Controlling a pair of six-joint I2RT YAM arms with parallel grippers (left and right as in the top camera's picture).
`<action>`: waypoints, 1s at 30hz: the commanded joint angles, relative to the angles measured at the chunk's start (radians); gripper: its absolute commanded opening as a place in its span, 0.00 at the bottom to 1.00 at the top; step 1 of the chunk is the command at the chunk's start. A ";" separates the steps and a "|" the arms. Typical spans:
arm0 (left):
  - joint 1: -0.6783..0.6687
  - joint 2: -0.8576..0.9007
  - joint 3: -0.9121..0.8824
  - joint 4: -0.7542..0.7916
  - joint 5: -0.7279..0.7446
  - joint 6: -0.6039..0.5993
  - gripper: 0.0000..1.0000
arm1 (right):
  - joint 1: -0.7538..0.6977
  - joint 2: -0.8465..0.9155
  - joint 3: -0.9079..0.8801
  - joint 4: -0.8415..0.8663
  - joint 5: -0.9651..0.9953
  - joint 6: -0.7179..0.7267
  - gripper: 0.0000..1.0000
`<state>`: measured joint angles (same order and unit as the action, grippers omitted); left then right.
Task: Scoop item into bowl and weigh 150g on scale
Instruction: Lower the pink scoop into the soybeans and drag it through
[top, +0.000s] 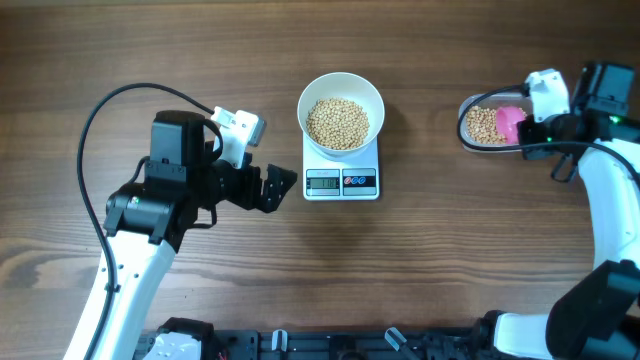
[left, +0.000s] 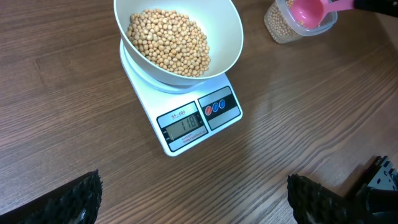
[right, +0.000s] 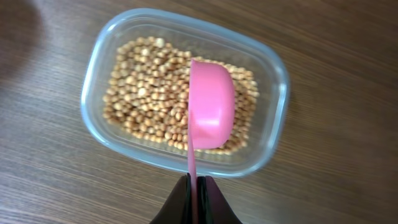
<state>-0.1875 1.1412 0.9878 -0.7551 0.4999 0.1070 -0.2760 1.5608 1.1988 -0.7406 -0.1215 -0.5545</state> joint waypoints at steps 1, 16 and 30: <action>0.007 0.005 -0.001 0.002 0.015 -0.006 1.00 | 0.035 0.037 -0.009 -0.010 0.014 0.008 0.04; 0.007 0.005 -0.001 0.002 0.014 -0.006 1.00 | 0.049 0.040 -0.009 -0.017 -0.118 0.062 0.04; 0.007 0.005 -0.001 0.002 0.015 -0.006 1.00 | 0.048 0.040 -0.009 -0.018 -0.232 0.204 0.04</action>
<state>-0.1875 1.1412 0.9878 -0.7551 0.4999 0.1070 -0.2306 1.5871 1.1988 -0.7555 -0.2886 -0.4061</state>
